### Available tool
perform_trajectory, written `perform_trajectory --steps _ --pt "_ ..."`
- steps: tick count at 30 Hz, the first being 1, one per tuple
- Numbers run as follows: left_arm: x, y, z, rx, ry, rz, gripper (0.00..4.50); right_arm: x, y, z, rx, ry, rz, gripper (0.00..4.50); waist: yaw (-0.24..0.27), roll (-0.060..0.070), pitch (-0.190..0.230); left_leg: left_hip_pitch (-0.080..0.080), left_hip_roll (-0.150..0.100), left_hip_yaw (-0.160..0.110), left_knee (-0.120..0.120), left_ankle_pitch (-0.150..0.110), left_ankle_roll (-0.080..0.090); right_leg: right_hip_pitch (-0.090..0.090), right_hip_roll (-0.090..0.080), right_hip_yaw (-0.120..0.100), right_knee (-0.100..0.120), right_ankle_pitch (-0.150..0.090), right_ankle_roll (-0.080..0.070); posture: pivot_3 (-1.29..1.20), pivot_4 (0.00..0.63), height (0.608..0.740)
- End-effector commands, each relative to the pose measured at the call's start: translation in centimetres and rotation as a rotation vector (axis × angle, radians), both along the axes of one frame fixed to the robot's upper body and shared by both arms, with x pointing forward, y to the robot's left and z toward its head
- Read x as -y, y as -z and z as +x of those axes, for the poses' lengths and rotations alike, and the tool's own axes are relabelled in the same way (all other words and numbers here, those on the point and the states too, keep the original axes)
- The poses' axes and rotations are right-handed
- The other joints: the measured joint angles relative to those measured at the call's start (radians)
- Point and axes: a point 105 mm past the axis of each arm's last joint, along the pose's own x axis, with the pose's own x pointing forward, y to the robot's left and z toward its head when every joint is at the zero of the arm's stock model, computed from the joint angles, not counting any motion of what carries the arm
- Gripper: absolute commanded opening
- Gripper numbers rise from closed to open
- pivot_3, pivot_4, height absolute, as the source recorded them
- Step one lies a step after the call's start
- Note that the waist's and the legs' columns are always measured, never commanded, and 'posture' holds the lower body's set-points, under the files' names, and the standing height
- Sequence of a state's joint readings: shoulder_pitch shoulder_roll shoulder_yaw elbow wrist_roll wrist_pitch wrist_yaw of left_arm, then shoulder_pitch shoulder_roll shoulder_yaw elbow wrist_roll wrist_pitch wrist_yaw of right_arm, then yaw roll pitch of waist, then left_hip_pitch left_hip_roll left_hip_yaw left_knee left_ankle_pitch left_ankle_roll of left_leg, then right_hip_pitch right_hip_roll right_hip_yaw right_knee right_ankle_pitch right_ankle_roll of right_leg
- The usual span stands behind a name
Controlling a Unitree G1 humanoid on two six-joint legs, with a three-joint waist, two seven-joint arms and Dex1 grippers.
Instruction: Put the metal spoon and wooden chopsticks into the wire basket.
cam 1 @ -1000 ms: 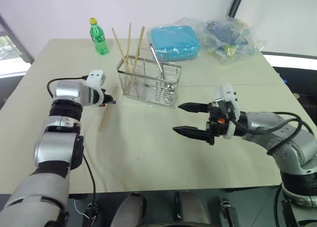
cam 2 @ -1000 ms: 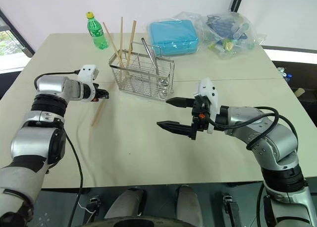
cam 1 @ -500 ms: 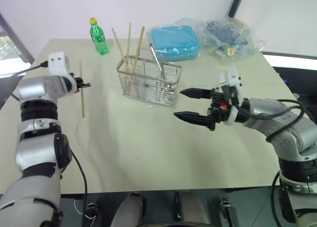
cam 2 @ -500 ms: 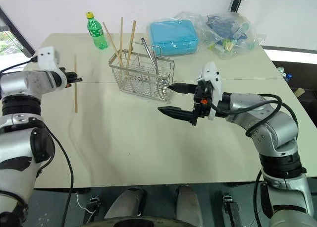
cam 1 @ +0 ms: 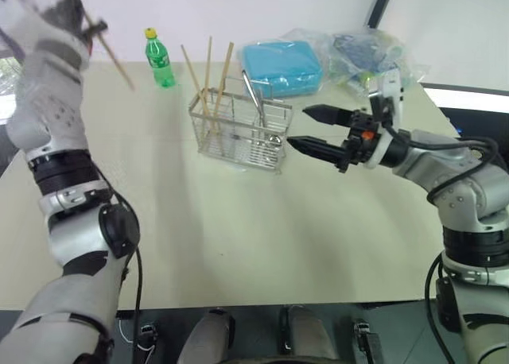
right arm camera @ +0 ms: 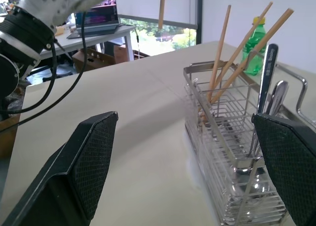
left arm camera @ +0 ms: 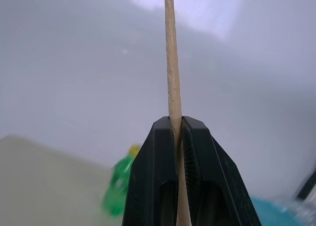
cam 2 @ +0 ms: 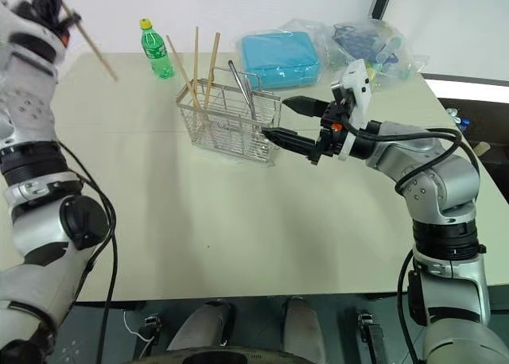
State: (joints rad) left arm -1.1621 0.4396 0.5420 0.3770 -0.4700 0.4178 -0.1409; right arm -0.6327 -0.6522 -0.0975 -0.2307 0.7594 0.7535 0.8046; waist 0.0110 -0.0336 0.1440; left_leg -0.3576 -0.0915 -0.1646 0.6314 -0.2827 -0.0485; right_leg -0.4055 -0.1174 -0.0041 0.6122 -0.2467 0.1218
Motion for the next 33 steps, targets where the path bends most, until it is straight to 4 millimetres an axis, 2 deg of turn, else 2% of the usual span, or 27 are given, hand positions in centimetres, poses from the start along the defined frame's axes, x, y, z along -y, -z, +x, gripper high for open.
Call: perform_trajectory --steps 1,4,9,12,15,18,19,20,25,27,31,33 --pt "2.7 -2.6 -0.7 0.107 0.102 0.022 0.04 0.6 -1.6 0.0 0.055 0.033 0.024 4.5 0.0 0.0 0.0 0.0 0.0 0.0 0.0 0.0 0.0 0.0 0.0 0.0 0.0 0.0 0.0 0.0 0.15 0.725" --pt "6.3 -2.0 0.3 0.099 0.204 0.083 0.04 1.0 -1.6 0.1 0.052 0.062 0.03 4.5 0.001 0.001 0.0 0.001 0.0 0.0 0.0 0.0 0.0 0.001 0.0 0.0 0.0 0.0 0.0 0.0 0.15 0.725" --pt "10.5 1.1 1.8 0.033 0.284 0.196 0.04 1.4 -1.7 0.0 0.056 0.104 0.043 4.5 0.0 0.001 0.0 0.0 -0.001 0.0 0.001 0.0 0.0 0.001 0.001 0.0 0.0 0.0 0.0 0.0 0.15 0.725" --pt "11.3 2.3 2.2 0.016 0.297 0.221 0.04 1.6 -1.7 0.0 0.054 0.123 0.049 4.5 -0.008 0.001 0.0 0.0 0.0 0.0 0.0 0.0 0.0 0.0 0.001 0.0 0.0 0.0 0.0 0.0 0.15 0.725" --pt "12.8 5.0 2.8 -0.011 0.3 0.291 0.04 2.1 -1.6 0.0 0.048 0.15 0.059 4.5 -0.013 0.001 0.0 0.0 0.0 0.0 -0.001 0.0 0.0 0.0 0.001 0.0 0.0 0.0 0.0 0.0 0.15 0.725" --pt "13.6 6.6 3.0 -0.021 0.3 0.313 0.04 2.3 -1.5 0.0 0.044 0.166 0.064 4.5 -0.007 0.001 0.0 0.0 0.0 0.0 0.0 0.0 0.0 0.0 0.001 0.0 0.0 0.0 0.0 0.0 0.15 0.725" --pt "13.8 7.0 3.0 -0.023 0.303 0.312 0.78 2.3 -1.5 0.0 0.043 0.167 0.063 4.5 -0.005 0.001 0.0 0.0 0.0 0.0 0.0 0.0 0.0 0.0 0.001 0.0 0.0 0.0 0.0 0.0 0.15 0.725" --pt "13.9 7.2 3.0 -0.025 0.307 0.309 1.06 2.3 -1.5 0.1 0.043 0.169 0.064 4.5 -0.004 0.001 0.0 0.0 0.0 0.0 0.0 0.0 0.0 0.0 0.001 0.0 0.0 0.0 0.0 0.0 0.15 0.725" --pt "14.2 7.3 2.5 -0.002 0.318 0.296 3.61 2.5 -1.5 0.3 0.037 0.18 0.07 4.5 0.0 0.001 0.0 0.0 0.0 0.001 0.0 0.0 0.0 0.0 0.001 0.0 0.0 0.0 0.0 0.0 0.15 0.725" --pt "14.2 7.3 2.1 0.006 0.313 0.296 4.47 2.4 -1.5 0.5 0.036 0.181 0.07 4.5 0.0 0.001 0.0 0.0 0.0 0.0 0.0 0.0 0.0 0.0 0.001 0.0 0.0 0.0 0.0 0.0 0.15 0.725" --pt "13.4 6.5 0.9 -0.003 0.337 0.324 4.47 2.5 -1.3 0.7 0.034 0.179 0.059 4.5 -0.003 0.001 0.0 0.0 0.0 0.0 0.0 0.0 0.0 0.0 0.001 0.0 0.0 0.0 0.0 0.0 0.15 0.725" --pt "12.7 5.5 -0.6 -0.01 0.403 0.436 4.47 2.6 -1.0 0.8 0.031 0.175 0.033 4.5 -0.006 0.001 0.0 0.0 0.0 0.0 0.0 0.0 0.0 0.0 0.001 0.0 0.0 0.0 0.0 0.0 0.15 0.725"
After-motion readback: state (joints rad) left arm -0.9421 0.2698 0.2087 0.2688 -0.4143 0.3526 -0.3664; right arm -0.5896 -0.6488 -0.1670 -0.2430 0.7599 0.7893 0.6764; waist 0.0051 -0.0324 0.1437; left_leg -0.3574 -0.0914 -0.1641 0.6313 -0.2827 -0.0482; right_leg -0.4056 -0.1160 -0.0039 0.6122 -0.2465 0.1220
